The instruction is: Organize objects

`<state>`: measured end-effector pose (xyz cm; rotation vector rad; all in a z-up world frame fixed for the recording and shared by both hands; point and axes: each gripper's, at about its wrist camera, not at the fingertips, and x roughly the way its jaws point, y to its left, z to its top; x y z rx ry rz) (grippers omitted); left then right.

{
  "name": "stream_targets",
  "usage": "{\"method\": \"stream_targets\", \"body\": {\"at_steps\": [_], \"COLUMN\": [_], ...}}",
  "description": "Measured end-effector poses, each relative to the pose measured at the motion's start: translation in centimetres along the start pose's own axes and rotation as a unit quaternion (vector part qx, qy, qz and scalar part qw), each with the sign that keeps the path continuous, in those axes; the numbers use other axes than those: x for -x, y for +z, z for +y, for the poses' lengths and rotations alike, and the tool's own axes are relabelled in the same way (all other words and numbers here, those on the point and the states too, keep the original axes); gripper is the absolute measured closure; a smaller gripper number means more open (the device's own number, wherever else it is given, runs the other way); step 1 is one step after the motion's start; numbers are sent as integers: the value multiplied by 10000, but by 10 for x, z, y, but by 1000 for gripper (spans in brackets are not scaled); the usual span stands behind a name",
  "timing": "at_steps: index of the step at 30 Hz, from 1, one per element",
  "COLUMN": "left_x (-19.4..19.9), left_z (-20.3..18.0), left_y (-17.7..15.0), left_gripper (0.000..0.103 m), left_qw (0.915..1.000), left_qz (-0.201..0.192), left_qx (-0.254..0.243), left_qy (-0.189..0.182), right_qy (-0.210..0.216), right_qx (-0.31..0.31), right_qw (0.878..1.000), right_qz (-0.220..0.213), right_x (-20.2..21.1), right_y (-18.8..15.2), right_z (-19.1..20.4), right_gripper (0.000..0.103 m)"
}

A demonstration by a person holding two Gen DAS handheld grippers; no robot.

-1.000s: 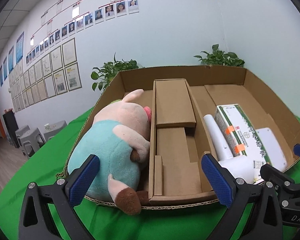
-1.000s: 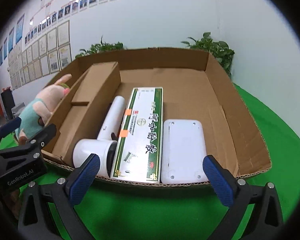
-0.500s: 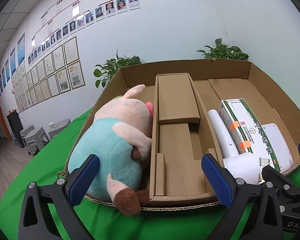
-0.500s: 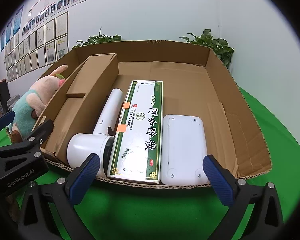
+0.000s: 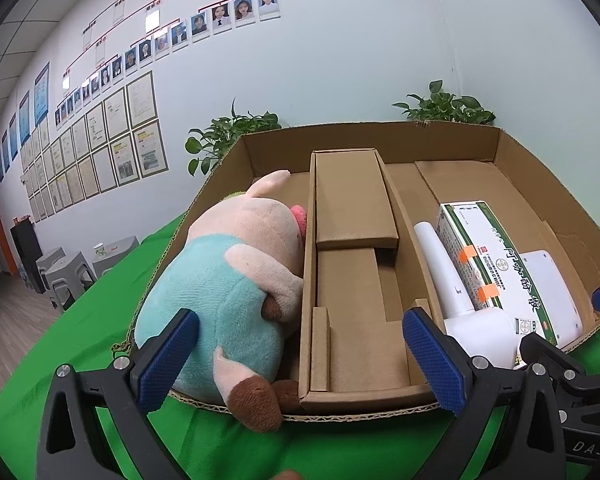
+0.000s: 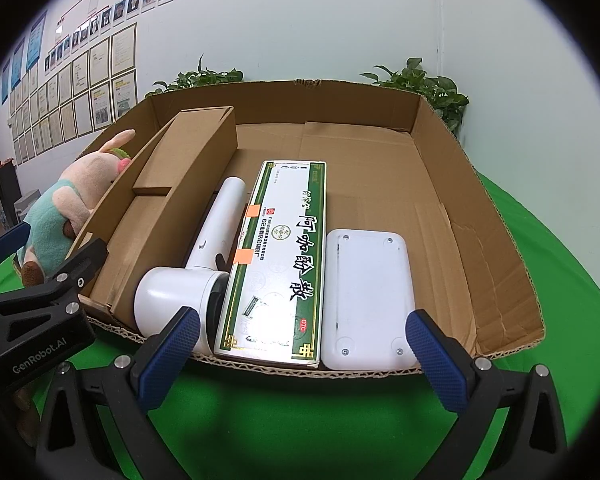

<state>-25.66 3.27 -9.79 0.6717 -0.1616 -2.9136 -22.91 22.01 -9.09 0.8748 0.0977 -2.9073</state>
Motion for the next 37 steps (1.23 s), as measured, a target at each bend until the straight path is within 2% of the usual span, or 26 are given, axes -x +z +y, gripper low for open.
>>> {"method": "stream_targets", "body": {"at_steps": [37], "left_x": [-4], "left_z": [-3], "left_y": [0], "left_gripper": [0], "left_qw": [9999], "left_qz": [28], "left_qx": [-60], "left_qy": [78], "right_qy": [-6], "right_qx": [0], "right_qw": [10000], "right_qz": [8], "right_x": [2], "right_y": [-1], "right_z": [1], "right_gripper": [1]}}
